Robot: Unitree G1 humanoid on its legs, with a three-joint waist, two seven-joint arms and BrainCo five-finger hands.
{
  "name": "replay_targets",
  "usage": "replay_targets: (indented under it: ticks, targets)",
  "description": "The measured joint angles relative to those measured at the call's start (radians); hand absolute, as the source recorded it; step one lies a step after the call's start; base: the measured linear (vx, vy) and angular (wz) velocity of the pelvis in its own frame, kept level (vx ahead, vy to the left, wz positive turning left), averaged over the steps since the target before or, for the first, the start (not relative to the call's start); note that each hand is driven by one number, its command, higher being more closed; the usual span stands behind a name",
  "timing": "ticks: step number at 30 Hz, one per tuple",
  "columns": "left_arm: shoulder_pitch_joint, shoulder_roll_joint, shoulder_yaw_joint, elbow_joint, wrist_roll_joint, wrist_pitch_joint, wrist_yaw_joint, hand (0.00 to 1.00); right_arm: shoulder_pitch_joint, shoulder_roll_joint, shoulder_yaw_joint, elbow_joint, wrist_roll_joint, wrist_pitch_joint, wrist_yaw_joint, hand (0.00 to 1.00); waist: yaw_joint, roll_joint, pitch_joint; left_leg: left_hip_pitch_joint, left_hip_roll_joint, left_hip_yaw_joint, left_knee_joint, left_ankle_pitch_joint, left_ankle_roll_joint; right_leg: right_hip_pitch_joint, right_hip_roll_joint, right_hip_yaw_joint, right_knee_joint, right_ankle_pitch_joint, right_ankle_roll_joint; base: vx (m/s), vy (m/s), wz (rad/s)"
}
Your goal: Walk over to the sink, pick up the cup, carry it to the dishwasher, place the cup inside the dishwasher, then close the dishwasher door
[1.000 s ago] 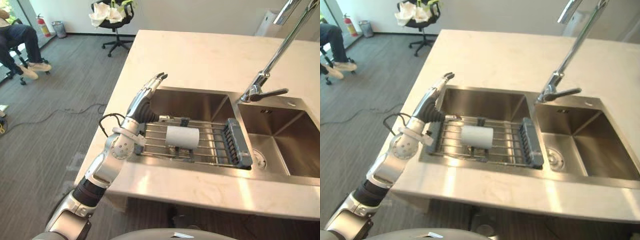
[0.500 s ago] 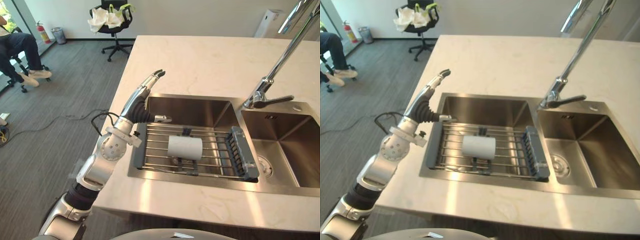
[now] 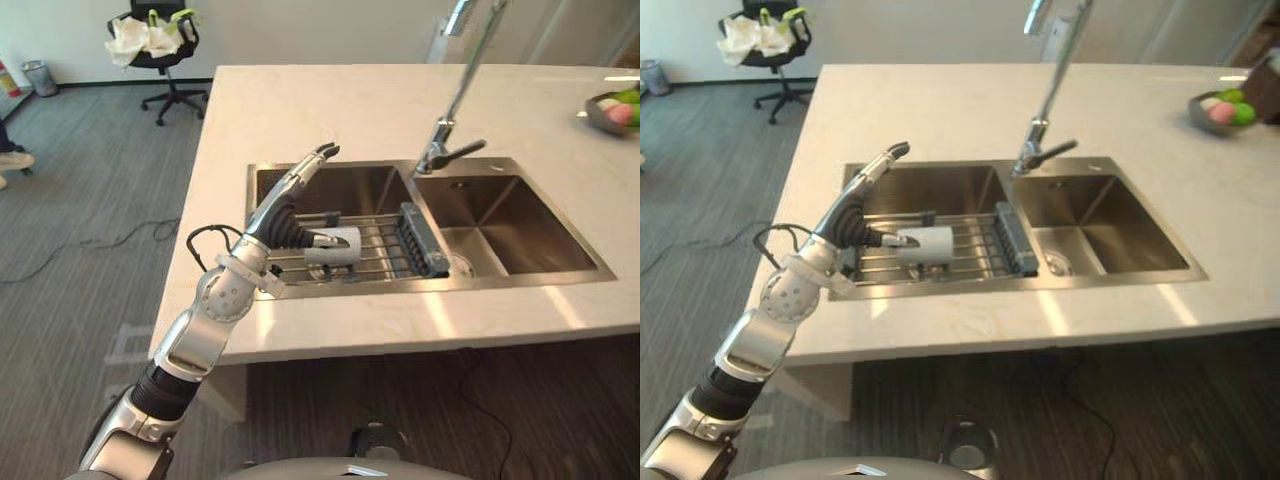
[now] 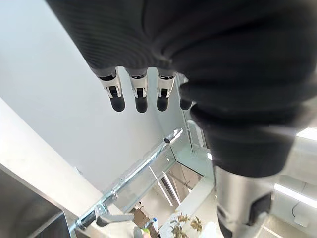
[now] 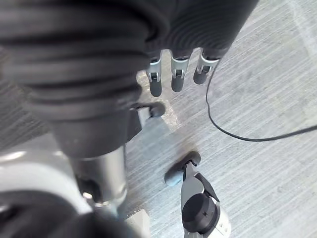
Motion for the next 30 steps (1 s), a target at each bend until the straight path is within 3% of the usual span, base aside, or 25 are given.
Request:
replay_targets:
  ticks: [1, 2, 5, 7, 9, 11, 18, 23, 30]
  targets:
    - [-0.001, 0.006, 0.001, 0.014, 0.0, -0.005, 0.0, 0.0, -0.002, 0.0, 0.002, 0.005, -0.007, 0.001, -0.003, 0.0, 0.002, -0.018, -0.011, -0.016, -0.001, 0.007, 0.012, 0.002, -0.004, 0.021, -0.024, -0.002, -0.04, 0.052, 0.0, -0.01, -0.236, -0.61]
    - [0.001, 0.007, 0.014, 0.047, -0.001, -0.008, 0.0, 0.0, -0.006, -0.006, 0.001, 0.003, -0.007, -0.002, 0.0, 0.0, 0.014, -0.02, -0.019, -0.051, 0.015, 0.005, 0.032, 0.009, -0.011, 0.021, 0.005, -0.027, -0.108, 0.049, 0.027, -0.05, -0.257, -0.79]
    - [0.003, 0.018, 0.069, 0.087, -0.003, -0.005, 0.006, 0.0, -0.011, -0.046, 0.037, -0.002, -0.043, -0.011, -0.001, 0.0, 0.045, 0.024, -0.036, -0.046, 0.068, 0.074, -0.025, 0.055, -0.037, 0.039, 0.095, -0.05, -0.308, 0.054, 0.021, -0.06, -0.207, -1.1]
    - [0.005, 0.027, 0.114, 0.09, -0.003, 0.0, 0.028, 0.0, -0.009, -0.047, 0.046, -0.003, -0.066, -0.013, -0.002, 0.0, 0.052, 0.017, -0.038, -0.05, 0.077, 0.134, -0.025, 0.06, -0.049, 0.06, 0.131, -0.04, -0.445, 0.066, 0.04, -0.11, -0.179, -1.09]
    - [0.005, 0.03, 0.119, 0.093, 0.007, 0.006, 0.05, 0.0, 0.014, -0.024, 0.082, -0.006, -0.071, -0.029, -0.002, 0.0, 0.046, -0.016, -0.05, -0.073, 0.075, 0.174, -0.016, 0.054, -0.071, 0.109, 0.162, -0.012, -0.65, 0.1, 0.09, -0.14, -0.173, -0.63]
    - [0.01, 0.014, 0.107, 0.118, 0.034, 0.008, 0.063, 0.0, 0.029, -0.006, 0.116, -0.01, -0.08, -0.032, 0.0, 0.0, 0.044, -0.031, -0.05, -0.088, 0.082, 0.185, 0.012, 0.053, -0.082, 0.141, 0.18, -0.004, -0.75, 0.133, 0.089, -0.15, -0.176, -0.3]
    - [-0.034, -0.011, 0.098, 0.218, 0.183, 0.048, 0.085, 0.0, 0.058, -0.014, 0.169, -0.086, -0.081, -0.032, 0.001, 0.0, 0.024, -0.021, -0.059, -0.101, 0.092, 0.17, -0.027, 0.104, -0.086, 0.121, 0.205, -0.01, -0.767, 0.151, 0.073, -0.14, -0.068, 0.01]
    - [-0.119, 0.09, 0.091, 0.379, 0.206, 0.122, 0.084, 0.0, 0.063, -0.017, 0.195, -0.132, -0.081, -0.028, 0.003, 0.0, 0.008, -0.021, -0.061, -0.081, 0.066, 0.166, -0.094, 0.144, -0.089, 0.11, 0.194, -0.018, -0.767, 0.159, 0.075, -0.07, 0.013, 0.05]
    - [-0.238, 0.187, 0.095, 0.494, 0.204, 0.175, 0.053, 0.0, 0.061, -0.031, 0.196, -0.151, -0.081, -0.007, 0.024, 0.0, -0.01, -0.003, -0.063, -0.071, 0.04, 0.164, -0.12, 0.158, -0.078, 0.108, 0.173, -0.023, -0.767, 0.179, 0.075, 0.03, 0.023, 0.0]
